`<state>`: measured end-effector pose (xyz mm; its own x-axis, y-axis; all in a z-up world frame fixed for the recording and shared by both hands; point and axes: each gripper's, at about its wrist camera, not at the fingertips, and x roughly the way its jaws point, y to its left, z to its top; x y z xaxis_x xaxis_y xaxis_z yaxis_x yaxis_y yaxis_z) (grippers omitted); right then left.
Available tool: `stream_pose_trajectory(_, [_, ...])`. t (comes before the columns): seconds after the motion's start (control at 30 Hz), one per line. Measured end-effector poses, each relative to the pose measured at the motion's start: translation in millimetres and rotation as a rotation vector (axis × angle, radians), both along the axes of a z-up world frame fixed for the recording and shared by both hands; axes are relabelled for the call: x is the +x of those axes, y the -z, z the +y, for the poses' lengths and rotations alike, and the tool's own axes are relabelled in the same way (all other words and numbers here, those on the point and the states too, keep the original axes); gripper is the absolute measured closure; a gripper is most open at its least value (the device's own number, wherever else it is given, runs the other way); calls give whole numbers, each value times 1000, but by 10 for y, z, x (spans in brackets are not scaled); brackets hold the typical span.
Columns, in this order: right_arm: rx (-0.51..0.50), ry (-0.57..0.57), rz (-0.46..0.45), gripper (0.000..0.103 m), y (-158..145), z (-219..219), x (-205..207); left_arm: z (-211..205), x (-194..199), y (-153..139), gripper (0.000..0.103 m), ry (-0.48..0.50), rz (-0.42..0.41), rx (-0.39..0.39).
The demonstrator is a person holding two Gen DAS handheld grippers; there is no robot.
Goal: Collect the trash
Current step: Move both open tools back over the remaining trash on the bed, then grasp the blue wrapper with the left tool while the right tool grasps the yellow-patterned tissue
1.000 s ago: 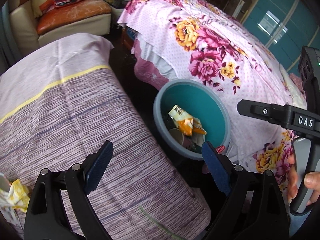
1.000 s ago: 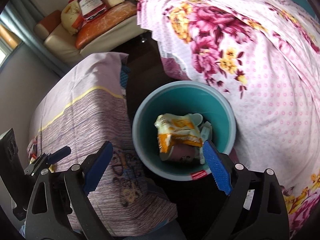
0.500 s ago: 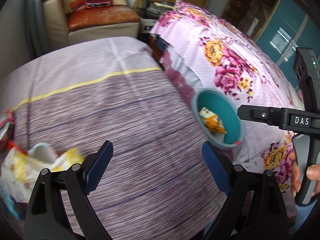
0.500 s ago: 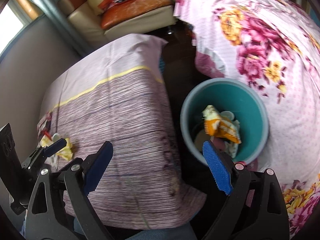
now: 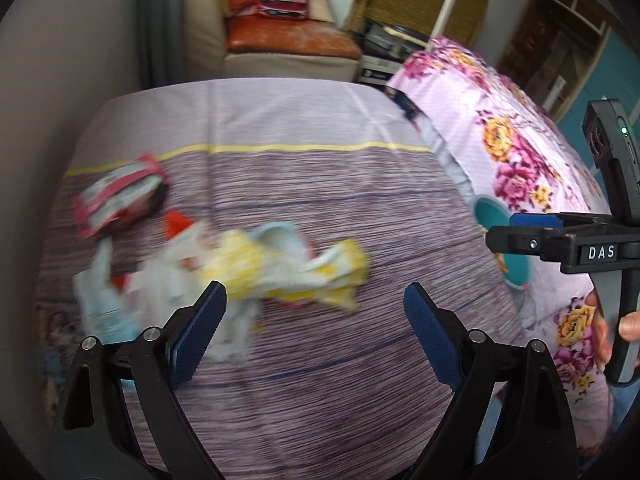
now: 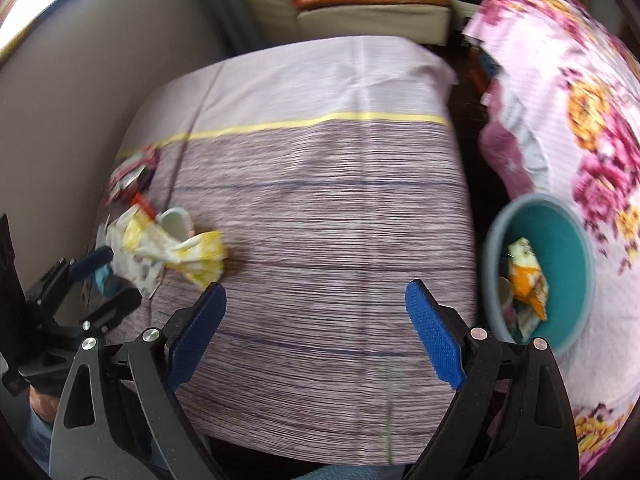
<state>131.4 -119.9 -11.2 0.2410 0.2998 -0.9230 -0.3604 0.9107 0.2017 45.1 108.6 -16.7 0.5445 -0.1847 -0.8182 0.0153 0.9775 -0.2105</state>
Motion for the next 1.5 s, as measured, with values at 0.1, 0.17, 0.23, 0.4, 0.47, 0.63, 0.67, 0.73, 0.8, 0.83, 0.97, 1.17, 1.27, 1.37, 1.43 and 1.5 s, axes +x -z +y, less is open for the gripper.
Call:
stream_pose_trajectory(0.1, [-16, -74, 1, 16, 46, 308, -23, 292, -113, 21, 12, -40, 5, 9])
stream_pose_trajectory(0.17, [-30, -127, -9, 16, 92, 519, -39, 483, -174, 49, 12, -70, 12, 14])
stream_pose_trajectory(0.23, [-44, -167, -16, 16, 140, 706, -65, 687, -244, 95, 12, -102, 23, 16])
stream_pose_trajectory(0.4, [-88, -302, -34, 18, 284, 1169, -144, 1108, -346, 254, 12, -181, 64, 9])
stream_pose_trajectory(0.47, [-112, -358, -30, 26, 359, 1346, -164, 1242, -352, 324, 12, -205, 82, -9])
stream_pose_trajectory(0.63, [-158, -435, -35, 27, 516, 1623, -178, 1455, -341, 500, 12, -240, 124, -33])
stream_pose_trajectory(0.67, [-166, -445, -36, 27, 549, 1665, -178, 1482, -341, 537, 12, -243, 133, -36])
stream_pose_trajectory(0.73, [-172, -455, -36, 30, 601, 1702, -191, 1496, -342, 588, 12, -244, 147, -35])
stream_pose_trajectory(0.8, [-169, -451, -18, 37, 666, 1727, -180, 1500, -332, 643, 12, -240, 162, -39])
stream_pose_trajectory(0.83, [-167, -449, -10, 38, 685, 1732, -179, 1511, -327, 665, 12, -237, 166, -41])
stream_pose_trajectory(0.97, [-117, -407, 28, 72, 707, 1680, -166, 1479, -356, 685, 13, -228, 148, -43])
stream_pose_trajectory(1.17, [-59, -321, 31, 89, 595, 1439, -175, 1414, -436, 636, 69, -224, 117, -49])
stream_pose_trajectory(1.27, [-30, -292, 31, 89, 537, 1309, -197, 1401, -495, 577, 74, -242, 92, -22])
stream_pose_trajectory(1.37, [4, -255, 31, 89, 485, 1150, -221, 1394, -570, 487, 76, -261, 64, -4])
stream_pose_trajectory(1.43, [20, -235, 29, 89, 460, 1048, -216, 1399, -622, 382, 76, -279, 37, 6])
stream_pose_trajectory(1.5, [49, -208, 35, 89, 451, 892, -200, 1389, -672, 268, 76, -288, 12, 10])
